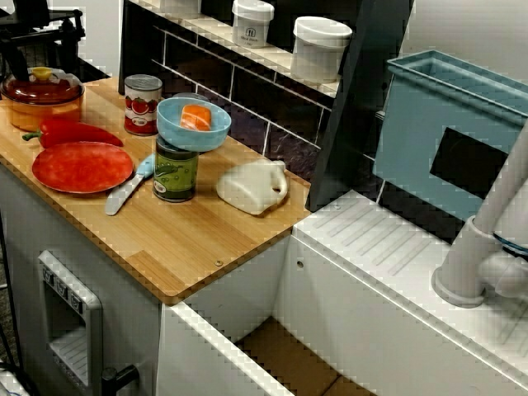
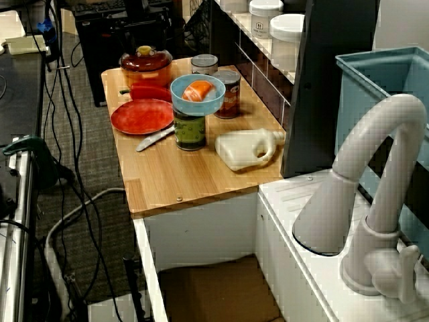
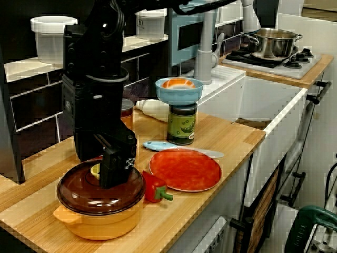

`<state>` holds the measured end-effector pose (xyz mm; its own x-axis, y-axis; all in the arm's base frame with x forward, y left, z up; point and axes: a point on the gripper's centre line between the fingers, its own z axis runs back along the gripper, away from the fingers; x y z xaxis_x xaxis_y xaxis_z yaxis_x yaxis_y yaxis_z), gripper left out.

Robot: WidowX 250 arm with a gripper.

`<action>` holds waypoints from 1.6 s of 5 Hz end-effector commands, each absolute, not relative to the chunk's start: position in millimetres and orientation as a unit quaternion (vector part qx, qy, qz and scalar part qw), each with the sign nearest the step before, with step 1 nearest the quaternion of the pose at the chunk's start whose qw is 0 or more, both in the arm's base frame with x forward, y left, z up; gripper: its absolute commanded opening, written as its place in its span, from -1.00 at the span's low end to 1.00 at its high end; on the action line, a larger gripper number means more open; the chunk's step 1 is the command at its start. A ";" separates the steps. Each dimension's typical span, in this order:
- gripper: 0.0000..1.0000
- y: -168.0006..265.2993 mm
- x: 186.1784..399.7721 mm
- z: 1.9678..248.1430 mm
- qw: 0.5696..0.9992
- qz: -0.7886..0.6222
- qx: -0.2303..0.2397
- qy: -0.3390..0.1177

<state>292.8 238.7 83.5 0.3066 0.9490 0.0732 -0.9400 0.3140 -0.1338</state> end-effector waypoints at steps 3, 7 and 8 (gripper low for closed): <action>0.95 238.3 294.3 91.8 0.809 0.581 -0.019 -0.094; -1.00 238.6 295.1 93.7 0.807 0.583 -0.026 -0.089; -1.00 238.5 294.5 98.9 0.807 0.583 -0.032 -0.086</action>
<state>292.8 230.4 81.5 0.3133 0.9482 0.0520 -0.9398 0.3174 -0.1262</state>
